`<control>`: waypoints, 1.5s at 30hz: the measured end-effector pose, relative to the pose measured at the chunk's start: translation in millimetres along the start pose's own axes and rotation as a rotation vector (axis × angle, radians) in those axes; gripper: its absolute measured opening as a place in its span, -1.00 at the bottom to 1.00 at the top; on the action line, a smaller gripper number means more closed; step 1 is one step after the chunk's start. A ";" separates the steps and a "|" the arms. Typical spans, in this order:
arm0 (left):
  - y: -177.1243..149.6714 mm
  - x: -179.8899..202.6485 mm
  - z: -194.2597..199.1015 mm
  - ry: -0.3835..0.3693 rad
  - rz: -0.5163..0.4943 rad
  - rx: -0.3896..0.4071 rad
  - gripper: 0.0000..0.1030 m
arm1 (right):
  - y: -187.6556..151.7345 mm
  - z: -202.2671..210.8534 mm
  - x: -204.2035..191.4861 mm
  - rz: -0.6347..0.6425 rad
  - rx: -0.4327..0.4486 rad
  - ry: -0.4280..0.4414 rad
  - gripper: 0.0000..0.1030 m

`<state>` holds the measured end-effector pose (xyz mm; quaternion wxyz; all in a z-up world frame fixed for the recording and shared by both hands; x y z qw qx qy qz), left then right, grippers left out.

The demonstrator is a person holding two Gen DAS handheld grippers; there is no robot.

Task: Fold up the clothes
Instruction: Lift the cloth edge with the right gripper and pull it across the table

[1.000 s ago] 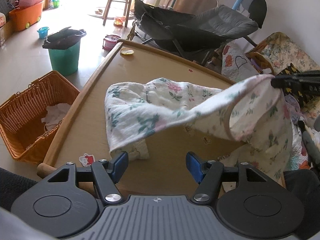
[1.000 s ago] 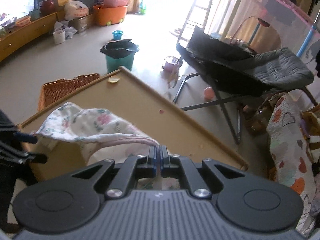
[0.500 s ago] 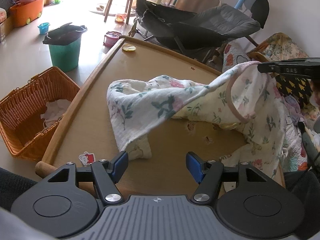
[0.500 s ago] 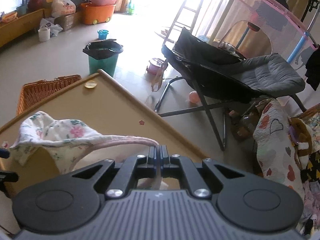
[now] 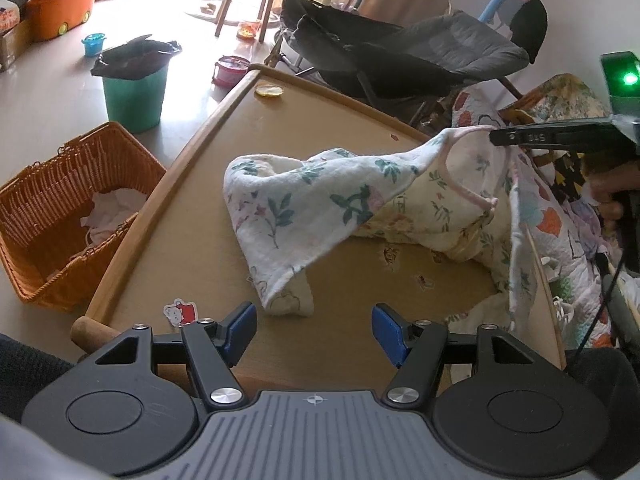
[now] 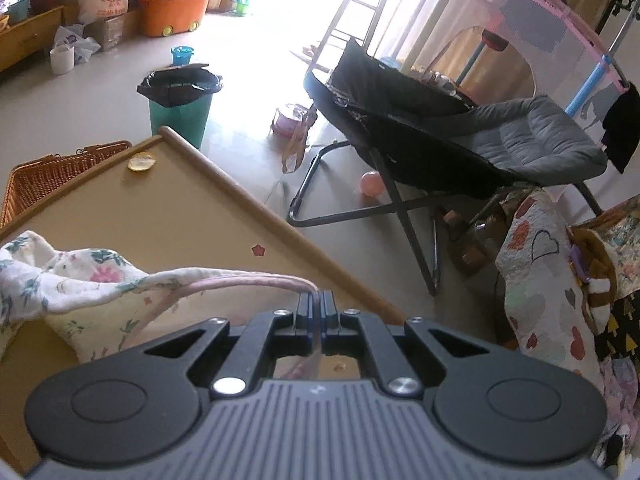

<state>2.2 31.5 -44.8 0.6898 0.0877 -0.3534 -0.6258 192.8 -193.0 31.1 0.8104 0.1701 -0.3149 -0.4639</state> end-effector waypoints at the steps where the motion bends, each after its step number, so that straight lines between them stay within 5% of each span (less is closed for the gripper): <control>1: 0.1 0.1 -0.3 -0.001 0.001 -0.001 0.28 | -0.1 -3.5 -0.4 -0.003 -0.006 0.002 -0.93; 23: -2.8 1.2 -5.8 -0.020 0.015 -0.033 0.28 | -25.4 -78.2 -9.3 -0.116 -0.213 0.151 -0.92; 35: -5.5 2.3 -5.6 -0.014 0.005 -0.043 0.28 | -24.4 -83.5 -5.2 -0.155 -0.233 0.177 -0.92; 45: -4.6 1.4 -6.5 -0.003 0.009 -0.047 0.28 | -20.6 -68.8 6.2 -0.227 -0.160 0.148 -0.83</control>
Point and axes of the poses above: each gripper's, at about its wrist camera, not at the fingertips, and z roughly against the way its jaws point, x to its right, y to its top, the point moved 9 cm from there along -z, roughly the way its jaws point, and after that the axes turned 3 degrees about z, right-handed, at the moved point
